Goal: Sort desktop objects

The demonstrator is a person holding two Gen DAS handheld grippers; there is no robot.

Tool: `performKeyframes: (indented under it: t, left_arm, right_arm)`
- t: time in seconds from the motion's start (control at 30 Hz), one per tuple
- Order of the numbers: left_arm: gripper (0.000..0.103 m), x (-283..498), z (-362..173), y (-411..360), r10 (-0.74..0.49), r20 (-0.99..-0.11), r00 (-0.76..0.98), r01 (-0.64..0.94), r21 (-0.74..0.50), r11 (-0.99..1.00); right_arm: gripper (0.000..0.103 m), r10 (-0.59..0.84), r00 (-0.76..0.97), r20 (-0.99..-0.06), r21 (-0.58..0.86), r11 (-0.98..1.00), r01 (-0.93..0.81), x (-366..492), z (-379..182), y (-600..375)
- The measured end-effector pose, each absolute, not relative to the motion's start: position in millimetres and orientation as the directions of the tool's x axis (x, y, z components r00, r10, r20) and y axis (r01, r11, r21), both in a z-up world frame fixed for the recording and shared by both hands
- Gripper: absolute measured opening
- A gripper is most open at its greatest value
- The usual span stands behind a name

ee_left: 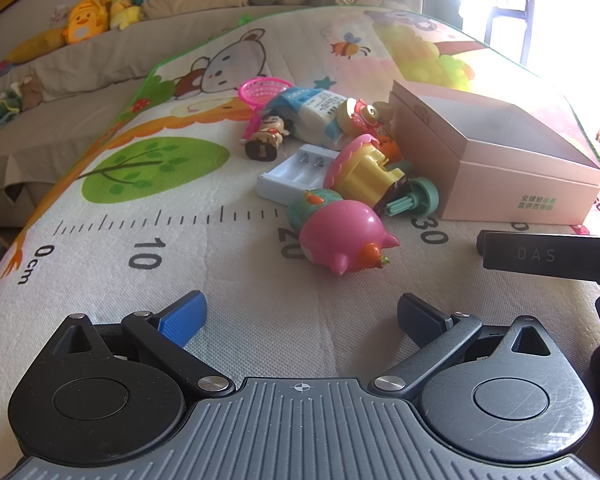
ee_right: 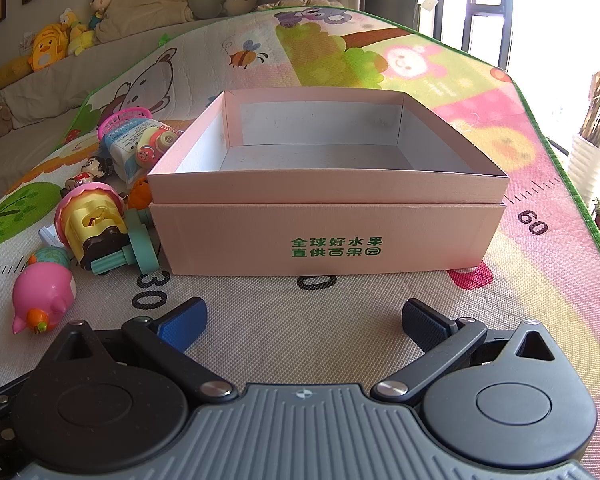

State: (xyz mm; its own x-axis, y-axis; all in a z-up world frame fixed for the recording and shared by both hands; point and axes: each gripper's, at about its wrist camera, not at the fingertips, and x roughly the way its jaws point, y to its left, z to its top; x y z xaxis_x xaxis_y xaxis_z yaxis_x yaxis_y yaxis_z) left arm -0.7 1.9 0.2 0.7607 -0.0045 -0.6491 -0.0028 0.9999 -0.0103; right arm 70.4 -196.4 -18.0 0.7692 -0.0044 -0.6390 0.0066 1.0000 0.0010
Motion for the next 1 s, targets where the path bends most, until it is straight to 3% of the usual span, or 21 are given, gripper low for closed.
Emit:
performKeyframes:
  t: [0.77, 1.0]
  left_arm:
    - [0.103, -0.9, 0.3, 2.6, -0.005, -0.65, 0.76, -0.003, -0.01, 1.0]
    - [0.103, -0.4, 1.3, 0.1, -0.007, -0.657, 0.754, 0.003, -0.007, 1.0]
  right_arm:
    - [0.103, 0.0, 0.769, -0.639, 0.006, 1.0, 0.005, 69.2, -18.0, -197.6]
    - [0.103, 0.079, 0.729, -0.68, 0.006, 0.995, -0.102, 60.2, -7.7, -210.6]
